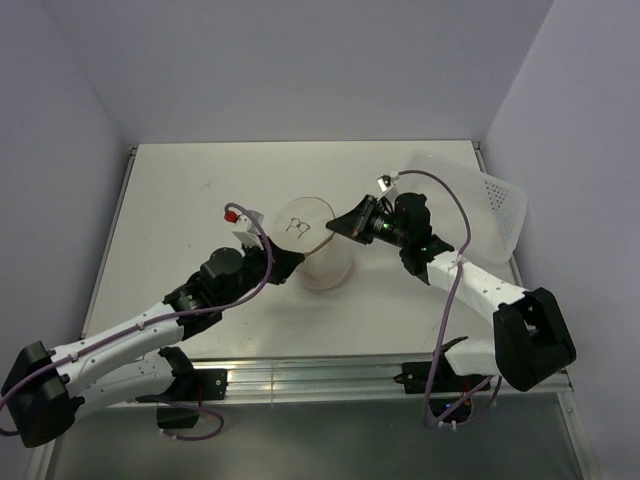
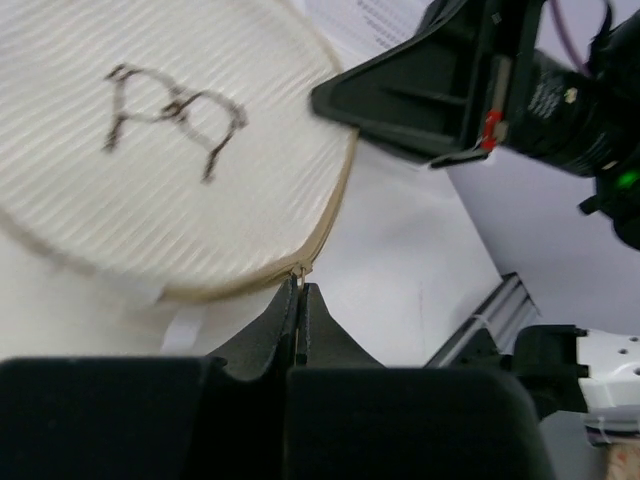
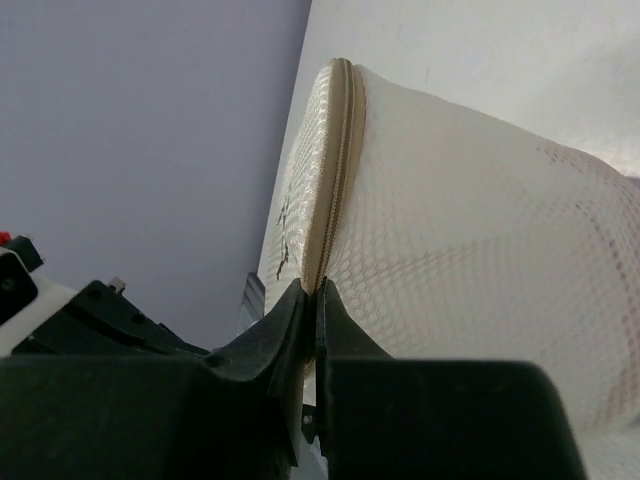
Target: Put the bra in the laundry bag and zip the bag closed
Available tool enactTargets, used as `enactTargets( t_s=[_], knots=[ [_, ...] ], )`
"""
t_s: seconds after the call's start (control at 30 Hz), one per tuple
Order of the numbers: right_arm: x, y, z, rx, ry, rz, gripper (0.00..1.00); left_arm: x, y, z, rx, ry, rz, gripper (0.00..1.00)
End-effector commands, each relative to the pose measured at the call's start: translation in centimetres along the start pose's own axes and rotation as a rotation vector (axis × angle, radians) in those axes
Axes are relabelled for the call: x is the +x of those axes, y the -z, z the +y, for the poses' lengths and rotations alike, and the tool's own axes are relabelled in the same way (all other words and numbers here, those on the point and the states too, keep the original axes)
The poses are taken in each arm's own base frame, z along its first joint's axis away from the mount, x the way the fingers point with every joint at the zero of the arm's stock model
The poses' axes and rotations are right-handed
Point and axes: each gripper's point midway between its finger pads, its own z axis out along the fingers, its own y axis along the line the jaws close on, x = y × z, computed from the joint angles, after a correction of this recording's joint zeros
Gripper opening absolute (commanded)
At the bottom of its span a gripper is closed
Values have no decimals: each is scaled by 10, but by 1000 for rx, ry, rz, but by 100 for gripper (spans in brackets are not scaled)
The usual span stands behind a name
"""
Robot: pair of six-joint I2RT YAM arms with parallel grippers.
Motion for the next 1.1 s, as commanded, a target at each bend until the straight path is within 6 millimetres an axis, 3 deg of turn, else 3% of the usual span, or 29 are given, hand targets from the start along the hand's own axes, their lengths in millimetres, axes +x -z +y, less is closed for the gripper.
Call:
enactTargets(
  t_s=[0.0, 0.17, 0.37, 0.7, 0.8, 0.9, 0.93, 1.0, 1.07],
  knots=[
    [-47, -1, 16, -51, 93, -93, 0, -10, 13, 16, -76, -53, -6, 0],
    [-69, -9, -5, -10, 105, -84, 0, -11, 30, 50, -193, -33, -16, 0],
    [-73, -23, -26, 16, 102, -30, 0, -22, 45, 75, -331, -31, -72, 0],
    [-59, -25, -35, 42, 88, -2, 0, -30, 37, 54, -236, -29, -85, 0],
    [-51, -26, -46, 84, 86, 0, 0, -36, 37, 49, -223, -15, -107, 0],
    [-49, -29, -52, 99, 73, 6, 19, -50, 41, 42, -218, -22, -137, 4],
    [-49, -28, -52, 106, 76, 8, 36, -54, 43, 39, -212, -22, -146, 9],
    [-57, -22, -44, 116, 107, -34, 57, -65, 47, 29, -184, -24, -174, 27],
    [-69, -9, -30, 133, 156, -90, 96, -73, 50, 21, -162, -39, -187, 44]
  ],
)
